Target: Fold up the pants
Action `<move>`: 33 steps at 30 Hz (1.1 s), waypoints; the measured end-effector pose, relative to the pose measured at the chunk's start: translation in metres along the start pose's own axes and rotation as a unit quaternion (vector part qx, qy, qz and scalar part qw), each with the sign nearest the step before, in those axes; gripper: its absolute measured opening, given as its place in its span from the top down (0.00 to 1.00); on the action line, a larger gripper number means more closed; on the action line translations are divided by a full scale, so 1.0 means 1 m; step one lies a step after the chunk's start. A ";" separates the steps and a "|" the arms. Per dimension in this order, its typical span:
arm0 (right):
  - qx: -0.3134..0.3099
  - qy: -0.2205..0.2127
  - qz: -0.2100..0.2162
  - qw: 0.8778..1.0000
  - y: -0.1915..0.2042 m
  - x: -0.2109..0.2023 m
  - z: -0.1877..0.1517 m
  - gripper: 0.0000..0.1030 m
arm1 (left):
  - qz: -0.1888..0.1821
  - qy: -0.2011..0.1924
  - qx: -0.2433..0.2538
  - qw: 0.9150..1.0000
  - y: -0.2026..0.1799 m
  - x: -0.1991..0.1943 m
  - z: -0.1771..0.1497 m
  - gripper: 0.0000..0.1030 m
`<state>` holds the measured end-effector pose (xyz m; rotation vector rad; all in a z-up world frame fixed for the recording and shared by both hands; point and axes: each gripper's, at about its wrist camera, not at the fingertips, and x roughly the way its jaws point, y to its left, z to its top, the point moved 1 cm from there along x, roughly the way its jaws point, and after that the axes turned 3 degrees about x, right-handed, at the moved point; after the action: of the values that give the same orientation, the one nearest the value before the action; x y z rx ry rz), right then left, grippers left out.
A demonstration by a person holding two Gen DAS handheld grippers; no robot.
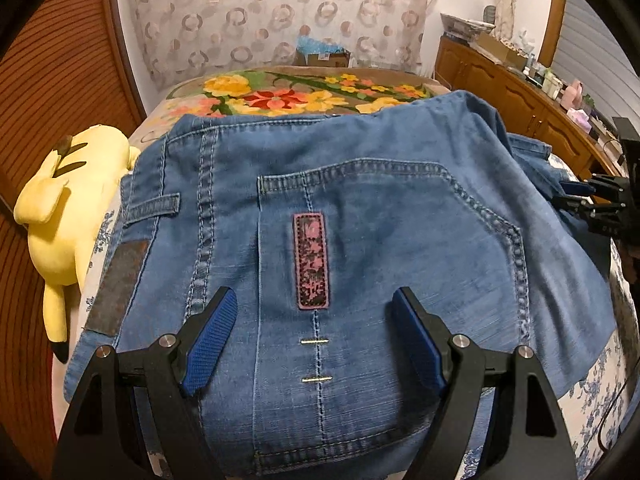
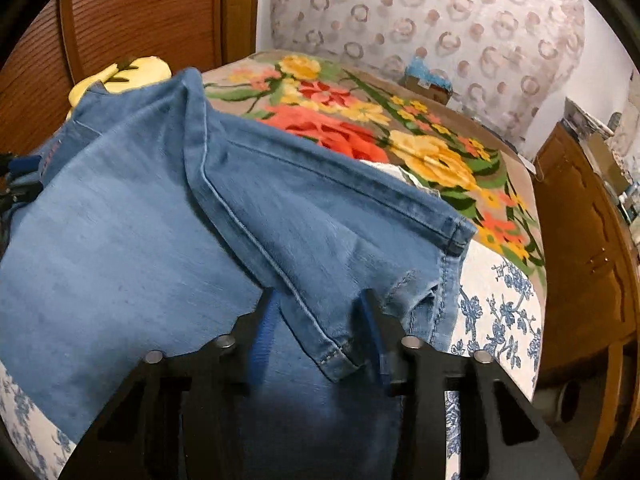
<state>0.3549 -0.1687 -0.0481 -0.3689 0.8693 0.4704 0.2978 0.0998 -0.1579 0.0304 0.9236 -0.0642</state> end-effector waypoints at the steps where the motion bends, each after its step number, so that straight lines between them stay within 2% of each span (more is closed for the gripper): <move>1: -0.004 -0.002 -0.001 1.000 -0.002 -0.001 0.004 0.91 | 0.000 0.000 0.000 1.000 0.000 0.000 0.000 0.22; 8: 0.037 -0.038 -0.015 0.998 -0.040 -0.007 0.045 0.93 | 0.003 -0.003 -0.002 1.000 0.000 -0.003 0.002 0.22; 11: 0.070 -0.035 -0.020 0.997 -0.060 0.006 0.058 0.93 | 0.006 -0.007 -0.005 1.000 0.003 -0.006 0.003 0.22; 15: 0.109 -0.025 -0.020 0.993 -0.067 0.022 0.062 0.92 | 0.009 -0.014 -0.008 1.000 0.007 -0.012 0.004 0.22; 16: 0.113 -0.027 -0.014 0.993 -0.067 0.023 0.061 0.89 | 0.011 -0.015 -0.009 1.000 0.008 -0.014 0.003 0.22; 18: 0.119 -0.031 -0.016 0.992 -0.065 0.019 0.059 0.76 | 0.012 -0.018 -0.010 1.000 0.011 -0.016 0.003 0.22; 20: 0.124 -0.039 -0.014 0.991 -0.062 0.009 0.048 0.67 | 0.014 -0.019 -0.011 1.000 0.015 -0.018 0.002 0.22; 23: 0.126 -0.044 -0.017 0.991 -0.057 -0.008 0.030 0.62 | 0.015 -0.022 -0.014 1.000 0.018 -0.022 0.001 0.22; 33: 0.155 -0.028 -0.008 0.987 -0.042 -0.066 -0.051 0.61 | 0.010 -0.031 -0.013 0.999 0.015 -0.029 -0.004 0.22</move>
<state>0.3080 -0.2448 -0.0207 -0.0767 0.8692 0.3219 0.2781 0.1164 -0.1369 0.0130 0.8615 -0.0350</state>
